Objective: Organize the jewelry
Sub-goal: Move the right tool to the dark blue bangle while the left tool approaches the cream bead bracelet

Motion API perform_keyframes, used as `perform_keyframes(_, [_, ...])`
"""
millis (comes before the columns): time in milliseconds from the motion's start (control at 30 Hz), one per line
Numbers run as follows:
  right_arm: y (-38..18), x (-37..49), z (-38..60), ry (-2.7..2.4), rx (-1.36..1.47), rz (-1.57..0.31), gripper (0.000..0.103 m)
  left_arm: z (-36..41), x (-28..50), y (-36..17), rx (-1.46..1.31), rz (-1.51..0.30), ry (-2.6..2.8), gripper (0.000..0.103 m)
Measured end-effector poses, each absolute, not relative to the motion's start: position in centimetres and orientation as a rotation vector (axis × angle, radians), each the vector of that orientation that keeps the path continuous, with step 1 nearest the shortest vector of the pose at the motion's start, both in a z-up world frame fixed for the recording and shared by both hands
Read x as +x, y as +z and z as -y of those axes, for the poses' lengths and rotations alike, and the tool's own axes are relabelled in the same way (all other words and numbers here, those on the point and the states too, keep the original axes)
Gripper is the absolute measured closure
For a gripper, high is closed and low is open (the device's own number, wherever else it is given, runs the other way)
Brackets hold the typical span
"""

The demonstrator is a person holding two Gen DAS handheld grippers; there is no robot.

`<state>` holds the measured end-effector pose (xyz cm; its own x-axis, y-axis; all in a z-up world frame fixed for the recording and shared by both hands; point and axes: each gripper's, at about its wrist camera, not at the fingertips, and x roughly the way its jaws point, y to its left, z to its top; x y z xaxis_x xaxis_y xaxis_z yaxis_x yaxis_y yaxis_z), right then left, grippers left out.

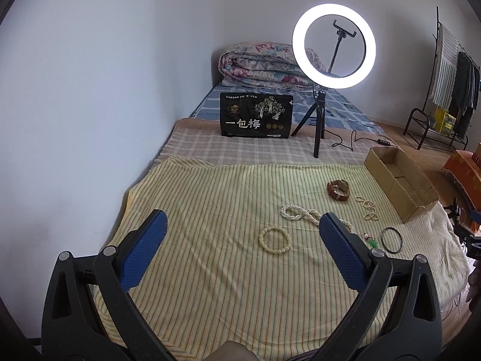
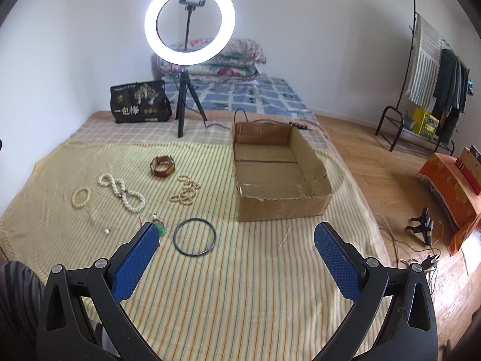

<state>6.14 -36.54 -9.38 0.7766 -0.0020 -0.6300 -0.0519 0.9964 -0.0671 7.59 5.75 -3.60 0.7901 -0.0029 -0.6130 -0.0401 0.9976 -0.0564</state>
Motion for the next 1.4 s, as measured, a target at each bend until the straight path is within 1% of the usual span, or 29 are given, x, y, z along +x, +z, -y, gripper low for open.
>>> perform_keyframes(67, [-10.3,7.3,36.6,0.05,-0.068,-0.719,0.001,-6.4,8.8,-4.6,-0.089,-0.697,0.007,0.01])
perform_keyframes(100, [-10.7,7.8,36.5,0.058,-0.063,-0.737,0.002,-6.4,9.2,-5.1,-0.097,-0.715,-0.001,0.012])
perform_keyframes(133, [-11.2,8.3,36.4,0.069,-0.062,-0.756,0.006,-6.6,9.8,-5.7,-0.105,-0.731,-0.007,0.016])
perform_keyframes(167, [-11.6,8.6,36.3,0.076,-0.065,-0.77,0.008,-6.7,10.3,-6.3,-0.115,-0.751,-0.014,0.019])
perform_keyframes(300, [-13.5,10.2,35.9,0.099,-0.071,-0.829,0.01,-6.9,12.0,-8.8,-0.174,-0.823,-0.053,0.023])
perform_keyframes(367, [-14.6,10.9,35.7,0.112,-0.071,-0.863,0.02,-6.8,12.9,-10.2,-0.195,-0.86,-0.07,0.03])
perform_keyframes(400, [-15.2,11.4,35.7,0.117,-0.069,-0.886,0.027,-6.7,13.3,-10.8,-0.203,-0.878,-0.076,0.031])
perform_keyframes(433, [-15.7,11.8,35.6,0.122,-0.067,-0.906,0.029,-6.6,13.5,-11.5,-0.21,-0.892,-0.079,0.031])
perform_keyframes(500, [-16.7,12.5,35.5,0.128,-0.065,-0.934,0.029,-6.2,14.2,-12.7,-0.225,-0.921,-0.092,0.031])
perform_keyframes(533, [-17.1,12.9,35.4,0.128,-0.066,-0.947,0.032,-6.1,14.5,-13.3,-0.23,-0.933,-0.095,0.032])
perform_keyframes(567, [-17.5,13.3,35.3,0.127,-0.069,-0.959,0.034,-6.0,14.8,-13.8,-0.235,-0.944,-0.099,0.035])
perform_keyframes(633, [-18.3,14.1,35.2,0.118,-0.065,-0.974,0.043,-5.7,15.4,-14.8,-0.238,-0.964,-0.105,0.039])
perform_keyframes(700, [-19.0,14.7,35.5,0.112,-0.043,-0.996,0.049,-5.4,16.0,-15.6,-0.234,-0.98,-0.111,0.04])
perform_keyframes(800, [-19.9,15.7,35.7,0.115,-0.016,-1.022,0.053,-5.0,16.8,-16.8,-0.225,-0.999,-0.114,0.041])
perform_keyframes(833, [-20.2,15.9,35.7,0.114,-0.017,-1.028,0.056,-4.9,17.0,-17.1,-0.225,-1.006,-0.115,0.042])
perform_keyframes(900, [-20.7,16.2,35.6,0.106,-0.027,-1.039,0.059,-4.7,17.6,-17.8,-0.226,-1.022,-0.116,0.045])
perform_keyframes(933, [-20.9,16.3,35.6,0.102,-0.029,-1.042,0.059,-4.6,17.9,-18.1,-0.225,-1.03,-0.116,0.047])
perform_keyframes(1100, [-21.6,16.9,35.8,0.1,-0.029,-1.059,0.059,-4.5,19.2,-19.4,-0.228,-1.053,-0.109,0.047])
perform_keyframes(1167, [-21.7,17.1,35.9,0.1,-0.031,-1.061,0.06,-4.4,19.8,-20.0,-0.221,-1.064,-0.099,0.052])
perform_keyframes(1200, [-21.7,17.1,35.9,0.099,-0.03,-1.061,0.06,-4.3,20.0,-20.2,-0.219,-1.069,-0.094,0.053])
perform_keyframes(1400, [-21.8,17.6,35.5,0.098,-0.04,-1.062,0.061,-4.4,21.0,-21.5,-0.221,-1.087,-0.075,0.055])
